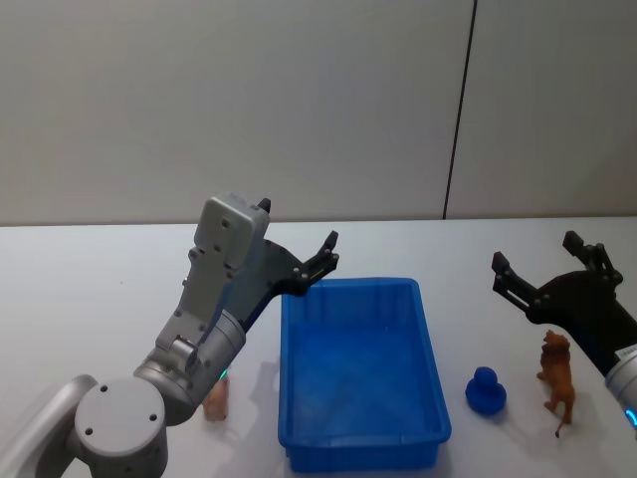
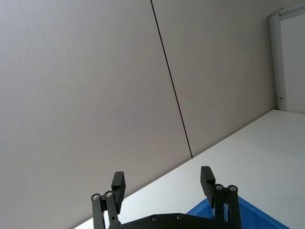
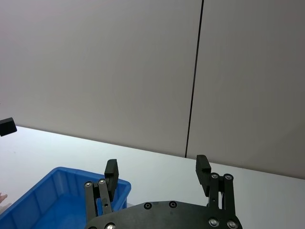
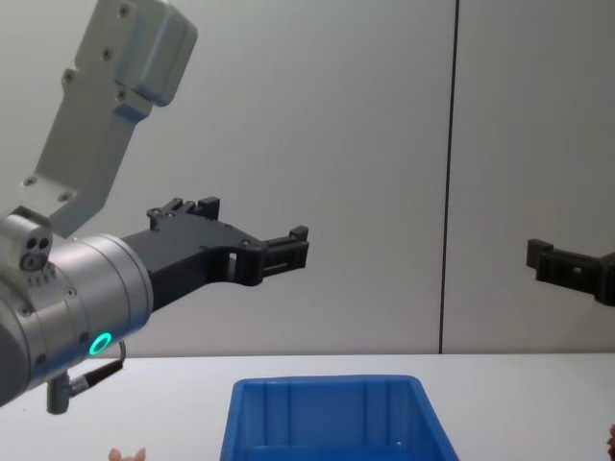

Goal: Pick up the two dolls from the table and place them into the box.

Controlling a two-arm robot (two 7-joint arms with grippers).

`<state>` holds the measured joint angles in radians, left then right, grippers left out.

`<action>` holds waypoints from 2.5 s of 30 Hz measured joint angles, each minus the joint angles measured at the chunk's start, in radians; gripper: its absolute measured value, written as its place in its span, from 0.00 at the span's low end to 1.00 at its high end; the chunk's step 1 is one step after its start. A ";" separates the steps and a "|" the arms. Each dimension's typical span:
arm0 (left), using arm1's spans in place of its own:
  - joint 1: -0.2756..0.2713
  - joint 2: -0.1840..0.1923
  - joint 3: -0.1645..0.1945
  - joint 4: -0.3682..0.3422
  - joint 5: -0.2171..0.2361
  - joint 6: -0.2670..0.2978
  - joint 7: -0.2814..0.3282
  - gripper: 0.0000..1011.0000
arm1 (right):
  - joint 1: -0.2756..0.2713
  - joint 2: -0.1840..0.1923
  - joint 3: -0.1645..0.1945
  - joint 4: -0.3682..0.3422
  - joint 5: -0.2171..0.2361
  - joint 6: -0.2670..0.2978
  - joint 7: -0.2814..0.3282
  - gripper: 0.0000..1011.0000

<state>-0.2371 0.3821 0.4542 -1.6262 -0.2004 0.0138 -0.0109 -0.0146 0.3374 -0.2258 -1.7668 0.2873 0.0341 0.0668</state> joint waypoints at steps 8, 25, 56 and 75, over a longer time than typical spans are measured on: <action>0.000 0.000 0.000 0.000 0.000 0.000 0.000 0.99 | 0.000 0.000 0.000 0.000 0.000 0.000 0.000 0.99; 0.000 0.000 0.000 0.000 0.000 0.000 0.000 0.99 | 0.000 0.004 0.004 0.003 0.001 0.001 0.003 0.99; 0.000 0.000 0.000 0.000 0.000 0.000 0.000 0.99 | -0.029 0.096 0.061 0.103 0.002 0.144 0.095 0.99; 0.000 0.000 0.000 0.000 0.000 0.000 0.000 0.99 | -0.015 0.081 0.044 0.198 -0.033 0.222 0.119 0.99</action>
<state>-0.2371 0.3821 0.4542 -1.6262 -0.2004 0.0138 -0.0109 -0.0292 0.4187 -0.1815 -1.5693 0.2541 0.2557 0.1859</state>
